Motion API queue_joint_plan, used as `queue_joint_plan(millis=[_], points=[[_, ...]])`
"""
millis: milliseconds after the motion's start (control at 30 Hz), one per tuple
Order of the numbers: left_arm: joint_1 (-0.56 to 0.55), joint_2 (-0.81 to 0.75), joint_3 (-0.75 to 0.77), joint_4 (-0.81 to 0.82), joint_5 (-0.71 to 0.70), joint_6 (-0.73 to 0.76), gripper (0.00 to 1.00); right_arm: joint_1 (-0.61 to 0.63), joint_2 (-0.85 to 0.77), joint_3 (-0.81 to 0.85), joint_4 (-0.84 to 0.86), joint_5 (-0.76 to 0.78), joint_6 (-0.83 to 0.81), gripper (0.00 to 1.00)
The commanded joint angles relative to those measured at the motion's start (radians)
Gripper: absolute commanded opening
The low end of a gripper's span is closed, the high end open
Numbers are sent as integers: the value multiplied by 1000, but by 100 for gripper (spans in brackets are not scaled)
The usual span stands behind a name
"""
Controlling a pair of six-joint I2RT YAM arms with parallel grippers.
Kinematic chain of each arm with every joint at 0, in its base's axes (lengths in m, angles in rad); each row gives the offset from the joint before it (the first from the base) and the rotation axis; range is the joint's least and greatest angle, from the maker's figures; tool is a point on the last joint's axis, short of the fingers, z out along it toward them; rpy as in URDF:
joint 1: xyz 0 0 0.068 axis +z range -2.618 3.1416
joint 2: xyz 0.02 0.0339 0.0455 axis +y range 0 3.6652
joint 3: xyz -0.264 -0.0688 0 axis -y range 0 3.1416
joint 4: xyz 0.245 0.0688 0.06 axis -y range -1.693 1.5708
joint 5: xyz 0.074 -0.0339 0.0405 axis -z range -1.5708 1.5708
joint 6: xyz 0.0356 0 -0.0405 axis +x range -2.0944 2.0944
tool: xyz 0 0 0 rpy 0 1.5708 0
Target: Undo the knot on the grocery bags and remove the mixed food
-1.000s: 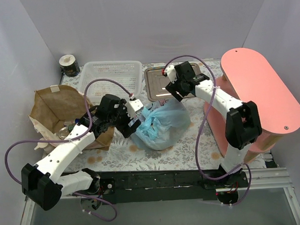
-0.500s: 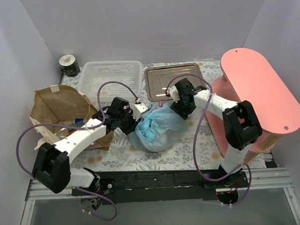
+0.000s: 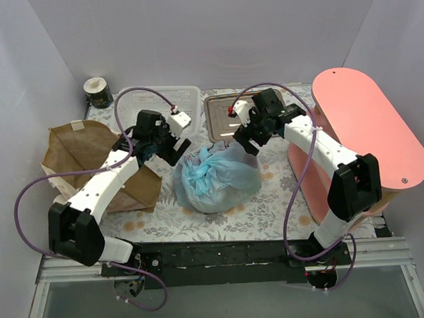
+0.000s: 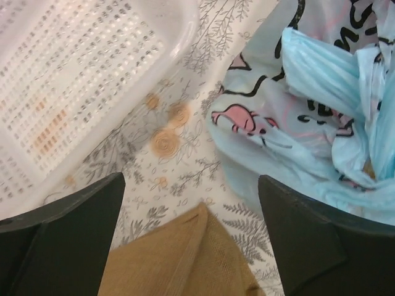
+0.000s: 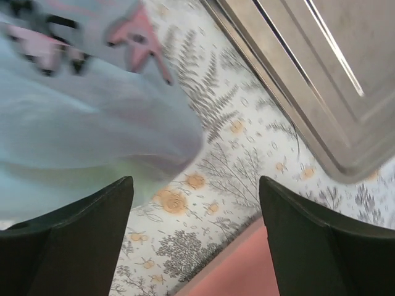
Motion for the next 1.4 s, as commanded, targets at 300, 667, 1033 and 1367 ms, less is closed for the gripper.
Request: queue_joint_plan(millis=[300,667,1033,1367], points=[[35,-137,-45,-177,408,-218,94,68,102,318,-148,-697,-116,89],[34,24,-44,-257,328,-113,49,122,191,210,-61,-596,-1,48],[75,-34,-65,-142,43,-73,0,-218,114,136,-19,-697,159,1],[64,-30,97,-116,401,-111,75,-104,94,261,-32,-783,73,62]])
